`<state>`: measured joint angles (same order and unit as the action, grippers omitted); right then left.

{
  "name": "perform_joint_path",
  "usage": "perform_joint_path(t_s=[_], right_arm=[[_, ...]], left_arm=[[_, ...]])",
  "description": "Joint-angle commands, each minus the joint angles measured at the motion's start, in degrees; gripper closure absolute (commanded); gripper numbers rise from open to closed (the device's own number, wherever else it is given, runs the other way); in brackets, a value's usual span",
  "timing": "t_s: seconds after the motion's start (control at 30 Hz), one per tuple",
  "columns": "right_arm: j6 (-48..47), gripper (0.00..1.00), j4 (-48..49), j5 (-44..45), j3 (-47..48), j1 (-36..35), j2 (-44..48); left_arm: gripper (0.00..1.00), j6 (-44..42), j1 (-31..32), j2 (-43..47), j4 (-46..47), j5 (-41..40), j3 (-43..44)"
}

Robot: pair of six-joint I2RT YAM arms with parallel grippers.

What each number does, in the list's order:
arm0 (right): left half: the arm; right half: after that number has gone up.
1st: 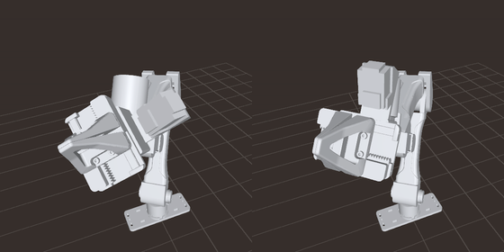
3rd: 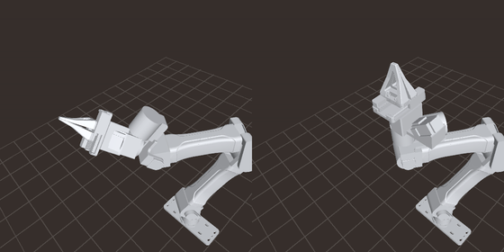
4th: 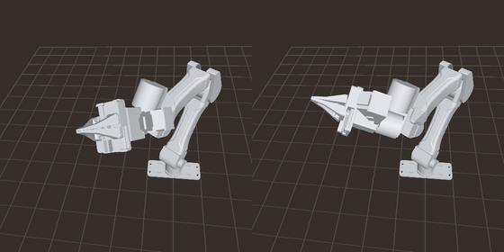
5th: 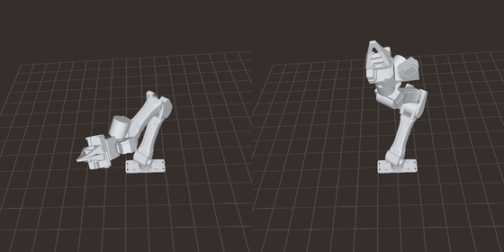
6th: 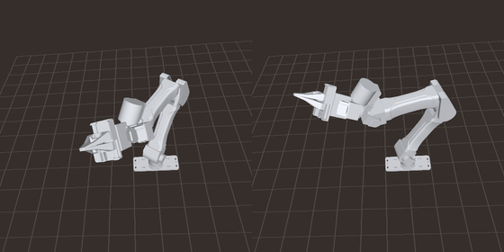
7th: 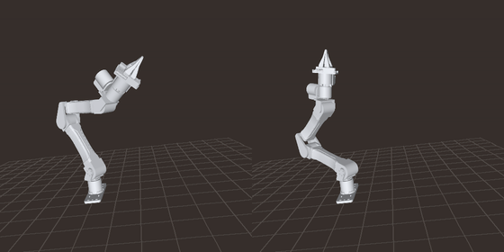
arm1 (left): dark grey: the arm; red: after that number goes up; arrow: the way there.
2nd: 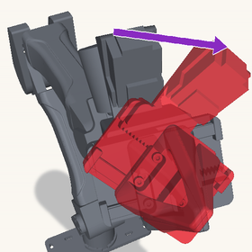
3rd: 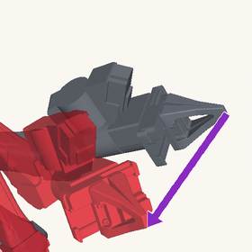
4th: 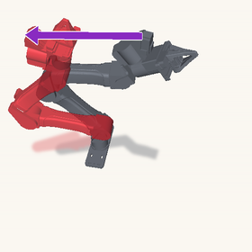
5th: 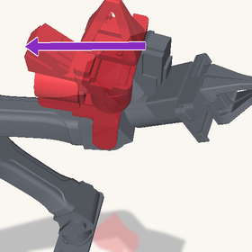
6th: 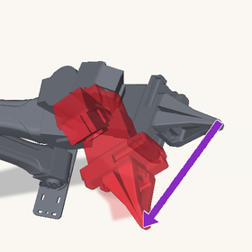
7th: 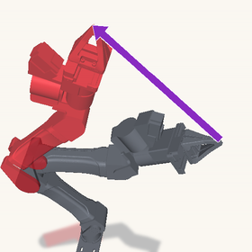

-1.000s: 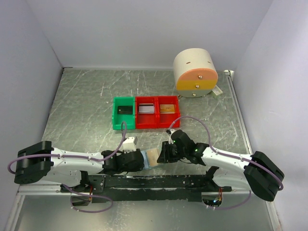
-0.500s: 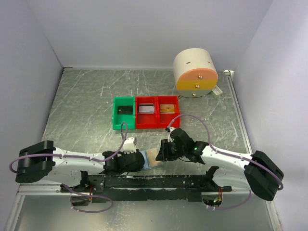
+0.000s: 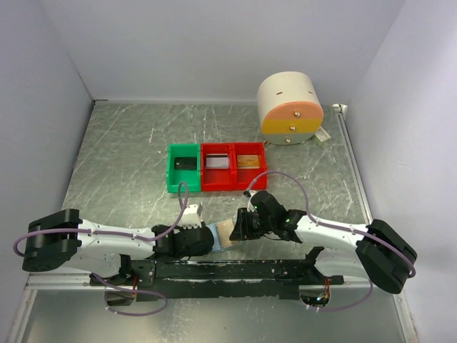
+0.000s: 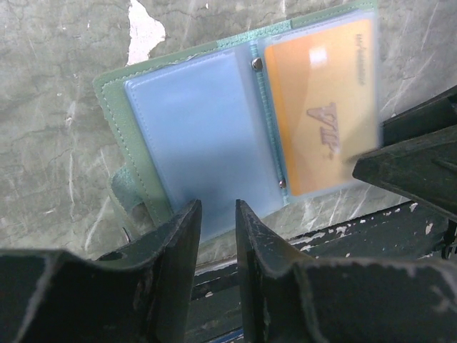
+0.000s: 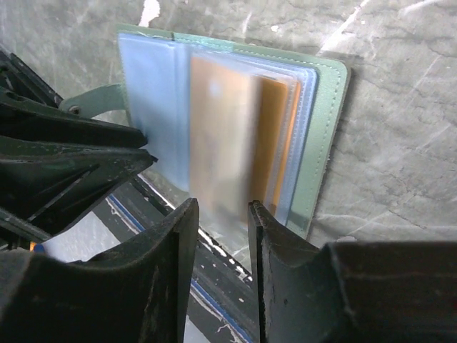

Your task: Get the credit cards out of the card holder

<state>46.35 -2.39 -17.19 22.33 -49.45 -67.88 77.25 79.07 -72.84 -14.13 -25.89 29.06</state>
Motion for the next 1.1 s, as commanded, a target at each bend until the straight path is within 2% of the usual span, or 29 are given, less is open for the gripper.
perform_joint_path(t_s=[0.0, 0.37, 0.53, 0.6, 0.67, 0.9, 1.07], right_arm=[[0.0, 0.66, -0.5, 0.4, 0.8, 0.2, 2.5], [0.2, 0.64, 0.4, -2.2, 1.6, 0.1, 2.7], [0.0, 0.71, 0.7, -2.8, 2.4, 0.1, 3.2], [0.2, 0.77, 2.2, -4.4, 2.4, 0.1, 3.5], [0.7, 0.77, 3.8, -5.9, 2.2, 0.1, 3.6], [1.0, 0.72, 7.4, -10.6, 3.4, 0.1, 1.3], [0.3, 0.63, 9.2, -12.6, 5.5, -0.4, -2.4]], left_arm=[[0.62, 0.6, 0.8, -0.9, -2.5, 0.5, -1.8], [0.63, 0.3, 1.2, -2.6, -2.9, 0.2, -0.5], [0.62, 0.7, 1.7, -1.7, -3.5, -0.5, -0.3], [0.61, 0.9, 1.7, -1.0, -3.9, -0.8, -0.4], [0.61, 1.0, 1.8, -0.1, -4.4, -1.1, -0.5], [0.59, 2.2, 2.4, 3.8, -6.6, -2.7, -0.6], [0.55, 3.8, 2.9, 8.7, -8.2, -4.1, -1.6]])
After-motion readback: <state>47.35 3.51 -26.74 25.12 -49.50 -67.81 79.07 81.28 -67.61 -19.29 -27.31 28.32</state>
